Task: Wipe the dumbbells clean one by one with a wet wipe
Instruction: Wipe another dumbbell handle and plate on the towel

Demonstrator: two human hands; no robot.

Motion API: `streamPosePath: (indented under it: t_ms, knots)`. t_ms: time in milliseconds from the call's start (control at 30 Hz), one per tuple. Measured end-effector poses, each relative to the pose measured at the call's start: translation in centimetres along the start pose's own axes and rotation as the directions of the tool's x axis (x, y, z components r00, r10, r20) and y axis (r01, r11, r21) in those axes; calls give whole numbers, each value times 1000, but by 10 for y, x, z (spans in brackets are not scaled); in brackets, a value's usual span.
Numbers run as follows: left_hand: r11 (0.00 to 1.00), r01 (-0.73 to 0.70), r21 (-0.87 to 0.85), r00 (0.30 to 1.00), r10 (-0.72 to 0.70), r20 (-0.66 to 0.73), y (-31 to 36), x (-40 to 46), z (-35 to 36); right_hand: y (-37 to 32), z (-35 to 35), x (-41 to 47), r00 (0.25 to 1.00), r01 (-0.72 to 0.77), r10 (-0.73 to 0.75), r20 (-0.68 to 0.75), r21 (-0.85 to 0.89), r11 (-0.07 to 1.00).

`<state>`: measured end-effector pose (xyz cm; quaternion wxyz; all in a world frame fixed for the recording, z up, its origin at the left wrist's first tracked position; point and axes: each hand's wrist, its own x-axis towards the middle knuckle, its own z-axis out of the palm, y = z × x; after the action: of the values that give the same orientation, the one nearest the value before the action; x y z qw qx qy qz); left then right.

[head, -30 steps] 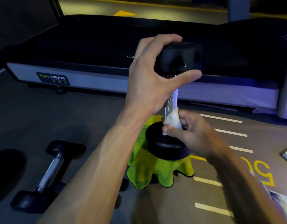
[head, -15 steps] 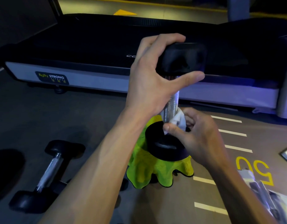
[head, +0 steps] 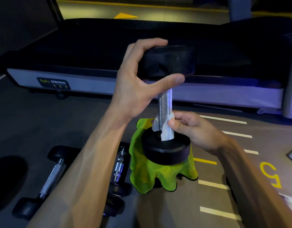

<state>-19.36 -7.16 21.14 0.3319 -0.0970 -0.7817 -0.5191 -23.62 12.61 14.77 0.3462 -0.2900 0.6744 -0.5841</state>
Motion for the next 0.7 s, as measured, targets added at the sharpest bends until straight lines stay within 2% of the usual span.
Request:
streamPosePath:
  t_ms: [67, 167, 200, 233, 267, 333, 367, 433, 467, 533, 633, 700]
  knots:
    - [1000, -11, -2, 1000, 11, 9, -1, -1, -3, 4, 4, 2, 999, 26, -25, -22, 18, 1000]
    - [1000, -25, 7, 1000, 25, -5, 1, -3, -2, 11, 16, -3, 981, 84, -83, -176, -1, 996]
    - [999, -30, 20, 999, 30, -13, 2, -3, 0, 10, 23, -7, 965, 93, -101, -243, -44, 995]
    - [999, -34, 36, 999, 35, -22, 3, -4, 2, 8, 30, -9, 938, 74, -123, -325, -158, 985]
    - [998, -35, 50, 999, 36, -33, 5, -3, 4, 5, 38, -12, 894, 6, -147, -422, -317, 948]
    - [997, -25, 69, 998, 29, -49, 7, -2, 8, -6, 55, -15, 816, -226, -188, -547, -601, 767]
    - [997, -22, 75, 998, 26, -51, 7, -2, 9, -10, 63, -16, 795, -315, -190, -576, -661, 681]
    - [996, -20, 83, 999, 24, -47, 7, -1, 8, -14, 68, -15, 781, -339, -203, -591, -673, 657]
    - [996, -21, 84, 999, 25, -44, 7, -1, 8, -12, 65, -13, 785, -294, -220, -579, -661, 690]
    - [996, -27, 83, 999, 30, -38, 6, -1, 7, -6, 52, -7, 813, -123, -233, -533, -550, 826]
    - [997, -32, 76, 999, 34, -29, 4, -1, 4, -1, 28, 6, 901, 107, -188, -391, -221, 969]
    - [998, -32, 60, 999, 34, -32, 3, -2, 1, -5, 17, 9, 961, 149, -145, -235, 0, 989]
